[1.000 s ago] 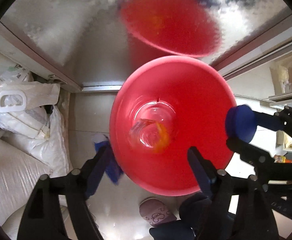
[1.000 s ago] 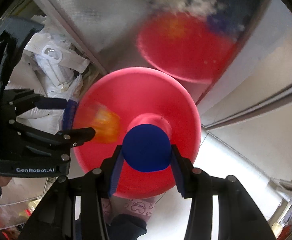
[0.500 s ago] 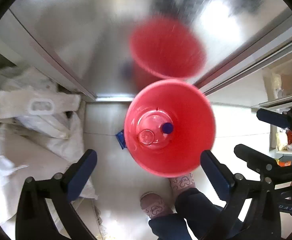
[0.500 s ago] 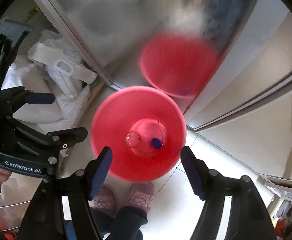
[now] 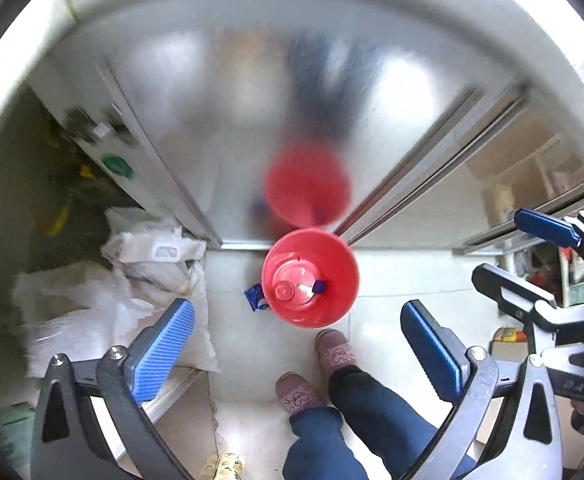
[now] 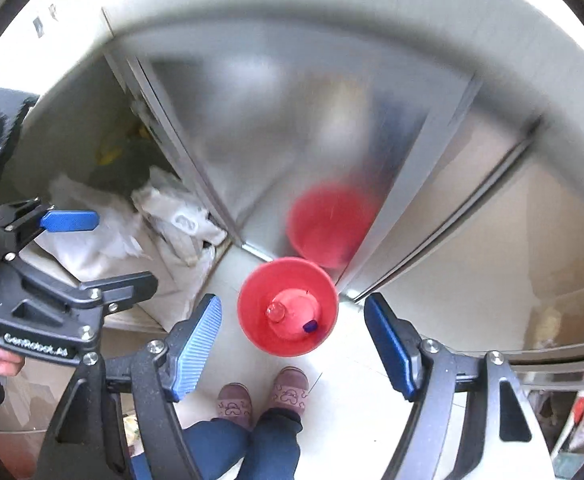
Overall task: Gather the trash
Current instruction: 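Raise both tools back up to the counter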
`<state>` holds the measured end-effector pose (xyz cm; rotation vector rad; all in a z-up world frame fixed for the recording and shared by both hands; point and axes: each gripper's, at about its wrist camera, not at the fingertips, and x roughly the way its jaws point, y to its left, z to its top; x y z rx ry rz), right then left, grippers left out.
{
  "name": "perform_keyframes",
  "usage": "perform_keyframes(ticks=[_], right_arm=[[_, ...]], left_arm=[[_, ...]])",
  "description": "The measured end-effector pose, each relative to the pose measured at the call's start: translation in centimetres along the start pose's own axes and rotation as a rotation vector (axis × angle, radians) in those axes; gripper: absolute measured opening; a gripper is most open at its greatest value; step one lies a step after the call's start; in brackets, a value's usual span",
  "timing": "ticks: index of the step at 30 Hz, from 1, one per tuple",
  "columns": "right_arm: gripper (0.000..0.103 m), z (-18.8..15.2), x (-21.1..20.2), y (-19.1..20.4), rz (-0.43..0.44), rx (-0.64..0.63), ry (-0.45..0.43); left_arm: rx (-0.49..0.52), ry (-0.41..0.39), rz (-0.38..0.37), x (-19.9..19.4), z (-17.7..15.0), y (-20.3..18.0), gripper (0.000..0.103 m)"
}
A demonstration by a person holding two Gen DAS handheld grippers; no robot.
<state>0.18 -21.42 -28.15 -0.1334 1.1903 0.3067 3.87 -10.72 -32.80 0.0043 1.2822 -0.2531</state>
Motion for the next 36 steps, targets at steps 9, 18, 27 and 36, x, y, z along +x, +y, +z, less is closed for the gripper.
perform_keyframes(ticks=[9, 18, 27, 36], right_arm=[[0.072, 2.6, -10.7, 1.3, -0.025, 0.051, -0.070], [0.072, 6.7, -17.0, 2.6, -0.032, 0.034, -0.169], [0.075, 13.0, -19.2, 3.1, -0.008, 0.000, -0.256], [0.081, 20.1, -17.8, 2.8, 0.018, -0.089, -0.286]], left_arm=[[-0.044, -0.101, 0.010, -11.9, 1.2, 0.8, 0.102], [-0.069, -0.232, 0.043, -20.7, 4.2, 2.3, 0.103], [-0.123, -0.346, 0.137, -26.5, 9.3, 5.0, 0.103], [-0.236, -0.366, 0.191, -27.3, 14.0, 8.5, 0.103]])
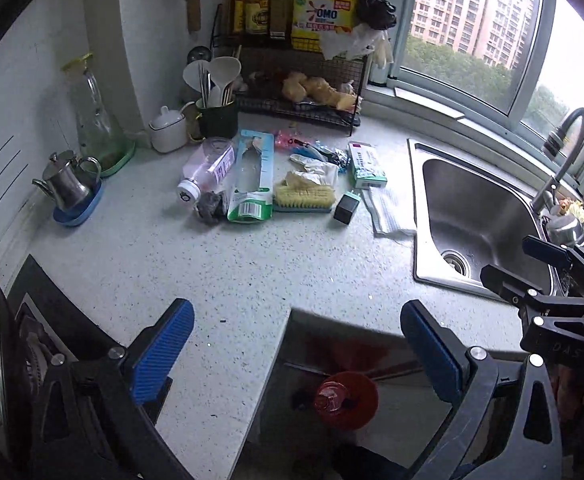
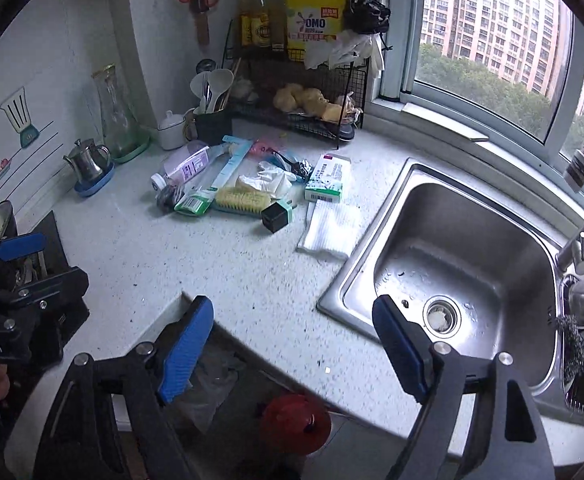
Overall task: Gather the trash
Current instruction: 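Raise both tools back up to the counter, then grasp the white wet wipe with the right tool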
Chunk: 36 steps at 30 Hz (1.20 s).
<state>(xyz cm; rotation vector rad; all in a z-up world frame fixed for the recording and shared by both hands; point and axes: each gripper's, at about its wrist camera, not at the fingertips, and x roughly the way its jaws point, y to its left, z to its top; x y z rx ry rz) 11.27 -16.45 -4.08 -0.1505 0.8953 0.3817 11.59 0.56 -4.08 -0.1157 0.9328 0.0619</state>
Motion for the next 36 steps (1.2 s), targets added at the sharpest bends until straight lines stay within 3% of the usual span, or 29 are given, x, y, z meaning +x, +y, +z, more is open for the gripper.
perform_keyframes(ticks=[5, 16, 23, 28, 36], right_arm=[[0.086, 3.4, 3.9, -1.7, 0.039, -0.022, 0.053], [0.097, 8.2, 12.1, -3.6, 0.037, -0.053, 0.162], [0.098, 8.8, 17.3, -4.5, -0.006, -0.002, 0.253], [0.098, 9.0, 20.0, -4.8, -0.038, 0.025, 0.306], [0.098, 8.6, 22.5, -5.6, -0.042, 0.061, 0.361]], left_arm=[[-0.005, 0.020, 0.061, 1.5, 1.6, 0.2, 0.103], [-0.002, 0.083, 0.072, 6.7, 4.9, 3.3, 0.103], [0.025, 0.135, 0.023, 11.2, 7.8, 6.0, 0.103], [0.001, 0.159, -0.078, 13.5, 8.9, 7.6, 0.103], [0.002, 0.179, -0.080, 15.7, 9.9, 9.3, 0.103]])
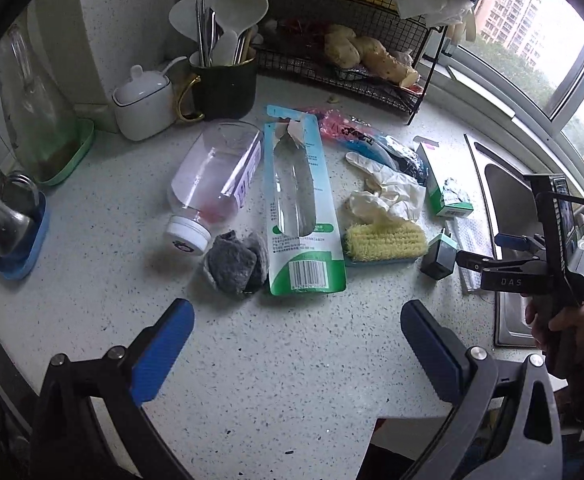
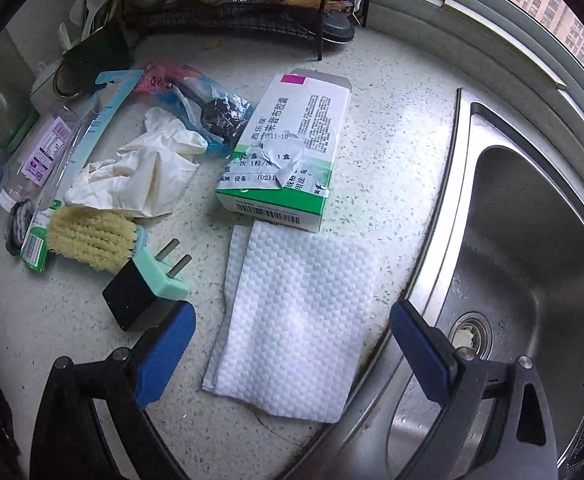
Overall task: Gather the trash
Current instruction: 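Grasp the white wet wipe with the right tool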
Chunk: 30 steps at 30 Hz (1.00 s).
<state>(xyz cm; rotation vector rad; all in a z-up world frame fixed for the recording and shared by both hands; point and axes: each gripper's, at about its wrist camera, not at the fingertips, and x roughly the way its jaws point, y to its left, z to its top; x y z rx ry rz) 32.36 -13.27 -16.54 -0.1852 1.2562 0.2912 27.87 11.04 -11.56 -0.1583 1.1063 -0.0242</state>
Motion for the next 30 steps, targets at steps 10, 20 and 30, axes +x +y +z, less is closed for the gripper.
perform_keyframes(ticks=[10, 20, 30], right_arm=[[0.097, 0.0, 1.1, 0.4, -0.002, 0.000, 0.011], [0.052, -0.2, 0.0, 2.3, 0.011, -0.023, 0.005], [0.012, -1.9, -0.8, 1.1, 0.016, 0.016, 0.002]], left_arm=[[-0.003, 0.071, 0.075, 1.8, 0.7, 1.8, 0.103], [-0.029, 0.063, 0.053, 1.7, 2.9, 2.7, 0.103], [0.038, 0.104, 0.097, 4.1, 6.7, 3.7, 0.103]])
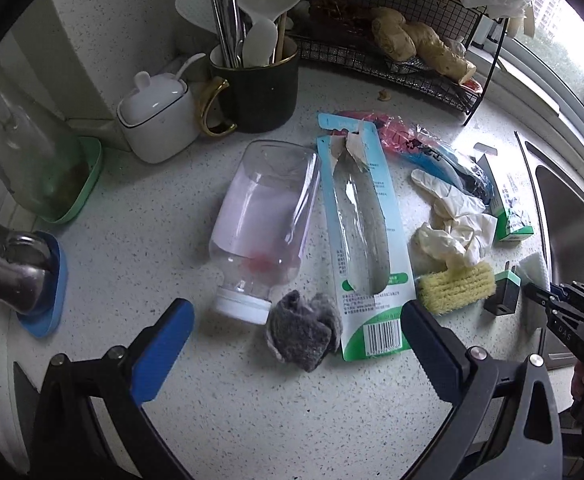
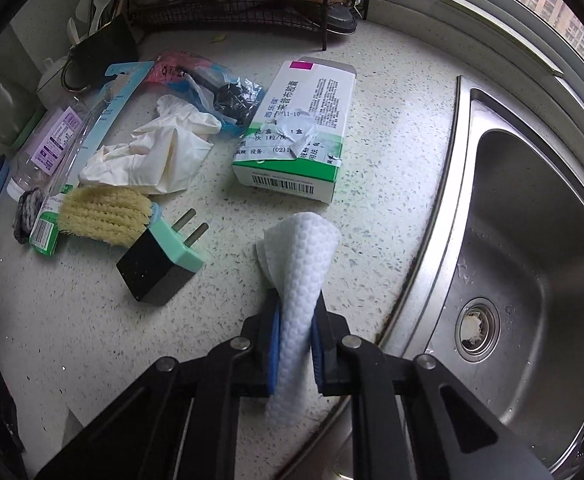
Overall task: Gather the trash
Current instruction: 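Grasp the white wet wipe with the right tool, then grasp the pink-labelled plastic bottle with the left tool, then carry the bottle and wet wipe down over the red bin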
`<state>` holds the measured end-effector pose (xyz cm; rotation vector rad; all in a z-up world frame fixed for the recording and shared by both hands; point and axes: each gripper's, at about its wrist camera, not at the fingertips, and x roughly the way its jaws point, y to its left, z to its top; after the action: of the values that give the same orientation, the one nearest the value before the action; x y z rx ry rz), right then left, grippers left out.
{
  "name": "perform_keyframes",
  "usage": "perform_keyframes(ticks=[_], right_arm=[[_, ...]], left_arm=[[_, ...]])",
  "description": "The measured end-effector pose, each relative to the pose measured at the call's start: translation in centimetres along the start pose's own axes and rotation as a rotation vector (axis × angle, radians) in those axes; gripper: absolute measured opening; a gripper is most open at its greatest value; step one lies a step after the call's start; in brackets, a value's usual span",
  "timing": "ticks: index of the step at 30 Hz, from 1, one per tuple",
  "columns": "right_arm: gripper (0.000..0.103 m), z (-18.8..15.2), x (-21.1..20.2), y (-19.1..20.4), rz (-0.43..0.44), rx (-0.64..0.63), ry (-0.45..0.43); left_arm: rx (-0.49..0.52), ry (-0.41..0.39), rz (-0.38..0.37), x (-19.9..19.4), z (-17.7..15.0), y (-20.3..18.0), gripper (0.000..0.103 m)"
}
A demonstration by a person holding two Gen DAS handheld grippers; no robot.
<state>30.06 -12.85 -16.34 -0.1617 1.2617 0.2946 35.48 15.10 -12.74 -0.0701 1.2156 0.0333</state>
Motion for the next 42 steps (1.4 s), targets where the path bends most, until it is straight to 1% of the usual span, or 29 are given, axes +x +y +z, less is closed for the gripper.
perform_keyframes(ticks=[3, 4, 5, 7, 8, 14, 18, 20, 21, 22, 23, 27, 29, 32, 35, 39, 42], right_arm=[[0.012, -0.4, 0.2, -0.2, -0.005, 0.002, 0.002], [0.010, -0.3, 0.4, -0.3, -0.003, 0.008, 0.005], [0.010, -0.2, 0.4, -0.4, 0.011, 0.030, 0.015], [0.009, -0.2, 0.1, -0.7, 0.071, 0.085, 0.028], [0.009, -0.2, -0.2, -0.7, 0.080, 0.098, 0.023], [0.009, 0.6, -2.1, 0.7, 0.067, 0.071, 0.002], [0.009, 0.7, -2.3, 1.0, 0.066, 0.086, 0.008], [0.009, 0.7, -2.4, 0.9, 0.074, 0.101, 0.014], [0.009, 0.5, -2.4, 0.7, 0.083, 0.112, 0.020], [0.009, 0.3, -2.4, 0.5, 0.100, 0.130, 0.028], [0.009, 0.3, -2.6, 0.4, 0.119, 0.151, 0.034], [0.009, 0.3, -4.1, 0.9, 0.108, 0.148, 0.016], [0.009, 0.2, -4.9, 1.1, 0.108, 0.139, 0.001], [0.009, 0.0, -5.8, 1.3, 0.105, 0.132, -0.015], [0.009, -0.4, -6.7, 1.3, 0.105, 0.122, -0.030], [0.009, -1.0, -8.2, 1.3, 0.101, 0.089, -0.063], [0.009, -1.7, -9.7, 1.5, 0.115, 0.067, -0.096]], left_arm=[[0.015, 0.025, 0.017, 1.4, 1.4, 0.7, 0.103], [0.015, 0.031, 0.022, 1.8, 1.9, 0.9, 0.103], [0.018, 0.035, 0.017, 2.2, 2.3, 1.2, 0.103], [0.018, 0.046, 0.008, 2.9, 3.2, 1.6, 0.103], [0.022, 0.050, 0.009, 3.3, 3.6, 1.8, 0.103], [0.075, 0.091, 0.028, 6.4, 5.1, 1.6, 0.103], [0.108, 0.103, 0.025, 7.7, 5.3, 1.3, 0.102], [0.115, 0.104, 0.010, 8.0, 5.3, 1.1, 0.096], [0.115, 0.105, 0.009, 8.2, 5.3, 1.1, 0.087], [0.113, 0.108, 0.015, 8.4, 5.3, 1.0, 0.074], [0.110, 0.107, 0.031, 8.5, 5.2, 1.1, 0.069], [0.076, 0.092, 0.008, 8.4, 4.6, 1.6, 0.069], [0.070, 0.079, 0.017, 7.8, 4.2, 1.7, 0.069], [0.071, 0.034, 0.029, 5.5, 3.4, 1.4, 0.069], [0.071, -0.017, 0.063, 2.1, 2.4, 1.1, 0.068], [0.062, -0.078, 0.050, -2.9, 0.5, 0.4, 0.068], [0.064, -0.109, 0.055, -6.0, -1.9, -0.9, 0.068]])
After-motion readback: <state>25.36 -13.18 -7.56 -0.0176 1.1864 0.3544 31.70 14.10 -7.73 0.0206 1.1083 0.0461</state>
